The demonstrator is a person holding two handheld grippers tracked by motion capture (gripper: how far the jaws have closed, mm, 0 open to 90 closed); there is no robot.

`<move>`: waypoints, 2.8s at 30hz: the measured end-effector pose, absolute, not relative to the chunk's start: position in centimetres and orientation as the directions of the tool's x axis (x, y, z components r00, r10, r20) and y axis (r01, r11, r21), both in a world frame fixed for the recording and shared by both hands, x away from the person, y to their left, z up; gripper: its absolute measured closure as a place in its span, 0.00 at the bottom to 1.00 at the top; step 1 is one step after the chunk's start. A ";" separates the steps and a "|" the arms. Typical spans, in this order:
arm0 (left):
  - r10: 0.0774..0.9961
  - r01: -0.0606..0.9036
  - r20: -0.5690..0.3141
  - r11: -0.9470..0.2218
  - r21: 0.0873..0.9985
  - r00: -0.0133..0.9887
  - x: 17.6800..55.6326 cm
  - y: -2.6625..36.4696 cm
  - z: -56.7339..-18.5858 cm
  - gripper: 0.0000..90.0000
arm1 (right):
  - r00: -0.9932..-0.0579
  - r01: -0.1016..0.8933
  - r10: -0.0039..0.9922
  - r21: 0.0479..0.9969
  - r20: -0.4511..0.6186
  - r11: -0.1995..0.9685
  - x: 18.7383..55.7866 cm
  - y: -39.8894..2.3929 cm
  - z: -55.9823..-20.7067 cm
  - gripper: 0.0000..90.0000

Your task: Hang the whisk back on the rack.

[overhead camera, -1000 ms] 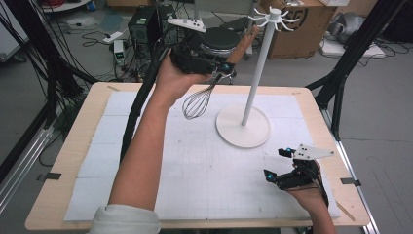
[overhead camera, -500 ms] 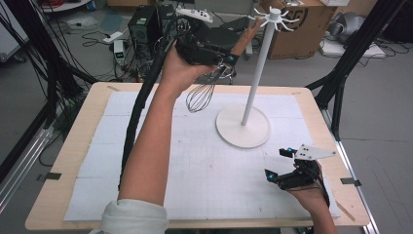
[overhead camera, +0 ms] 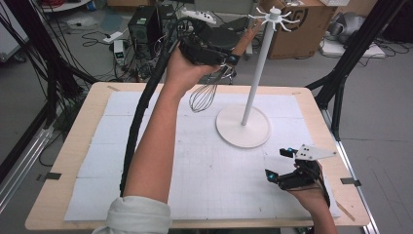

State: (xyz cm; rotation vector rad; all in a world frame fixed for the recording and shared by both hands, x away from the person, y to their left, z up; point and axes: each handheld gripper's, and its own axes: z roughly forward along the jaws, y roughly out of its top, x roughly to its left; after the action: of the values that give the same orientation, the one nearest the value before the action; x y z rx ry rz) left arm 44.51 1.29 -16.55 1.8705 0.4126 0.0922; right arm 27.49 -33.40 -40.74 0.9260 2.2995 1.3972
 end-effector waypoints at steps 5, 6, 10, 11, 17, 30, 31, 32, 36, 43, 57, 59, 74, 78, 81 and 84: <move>0.326 0.237 -0.136 -0.295 0.925 0.936 44.6 0.6 -16.9 0.79 | -0.750 0.374 0.656 0.869 0.078 0.324 27.5 -33.4 -40.8 0.01; 0.329 0.233 -0.129 -0.301 0.925 0.936 44.6 0.4 -16.9 0.79 | -0.751 0.374 0.656 0.869 0.078 0.324 27.5 -33.3 -40.8 0.01; 0.328 0.229 -0.118 -0.324 0.918 0.937 45.0 -0.7 -16.9 0.79 | -0.750 0.369 0.657 0.872 0.075 0.322 27.3 -33.4 -40.6 0.01; 0.327 0.225 -0.111 -0.335 0.915 0.938 45.0 -1.0 -16.8 0.79 | -0.750 0.369 0.657 0.872 0.075 0.322 27.3 -33.4 -40.6 0.01; 0.310 0.227 -0.115 -0.358 0.906 0.944 45.2 -2.8 -17.4 0.79 | -0.751 0.371 0.656 0.870 0.075 0.324 27.4 -33.5 -40.7 0.01; 0.351 0.248 -0.118 -0.354 0.902 0.929 45.4 -2.8 -17.4 0.72 | -0.752 0.365 0.656 0.873 0.072 0.324 27.3 -33.5 -40.6 0.01; 0.351 0.248 -0.118 -0.354 0.902 0.929 45.4 -2.8 -17.4 0.67 | -0.752 0.364 0.655 0.873 0.071 0.324 27.3 -33.5 -40.6 0.01; 0.356 0.252 -0.120 -0.351 0.902 0.927 45.4 -2.8 -17.4 0.67 | -0.752 0.364 0.655 0.873 0.071 0.324 27.3 -33.5 -40.6 0.01; 0.380 0.271 -0.124 -0.364 0.891 0.917 45.4 -2.6 -17.5 0.56 | -0.748 0.367 0.660 0.873 0.072 0.320 27.3 -33.7 -40.6 0.01; 0.382 0.261 -0.112 -0.366 0.893 0.917 45.2 -2.3 -17.2 0.49 | -0.747 0.364 0.661 0.875 0.069 0.320 27.2 -33.8 -40.6 0.01; 0.409 0.276 -0.113 -0.366 0.889 0.906 44.5 -0.3 -18.0 0.27 | -0.748 0.367 0.661 0.872 0.069 0.324 27.1 -33.6 -40.5 0.01; 0.416 0.279 -0.112 -0.367 0.888 0.903 44.4 -0.1 -18.0 0.23 | -0.747 0.369 0.661 0.871 0.070 0.325 27.1 -33.5 -40.5 0.01; 0.415 0.282 -0.098 -0.410 0.868 0.905 43.2 0.8 -19.2 0.11 | -0.751 0.366 0.657 0.870 0.067 0.330 27.1 -33.3 -40.6 0.01; 0.392 0.270 -0.088 -0.436 0.859 0.916 42.6 0.9 -19.1 0.07 | -0.748 0.371 0.660 0.868 0.069 0.331 27.1 -33.2 -40.6 0.01; 0.381 0.261 -0.087 -0.432 0.863 0.921 42.1 1.0 -18.9 0.06 | -0.749 0.368 0.660 0.869 0.065 0.332 27.2 -33.2 -40.7 0.01; 0.386 0.260 -0.086 -0.426 0.867 0.919 41.8 1.2 -18.9 0.05 | -0.750 0.368 0.659 0.867 0.063 0.336 27.2 -33.2 -40.7 0.01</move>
State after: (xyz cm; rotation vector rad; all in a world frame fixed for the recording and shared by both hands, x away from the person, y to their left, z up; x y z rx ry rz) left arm 41.76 1.20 -18.90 2.0357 0.4638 0.1515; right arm 27.18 -33.17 -40.66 0.9174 2.3054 1.3766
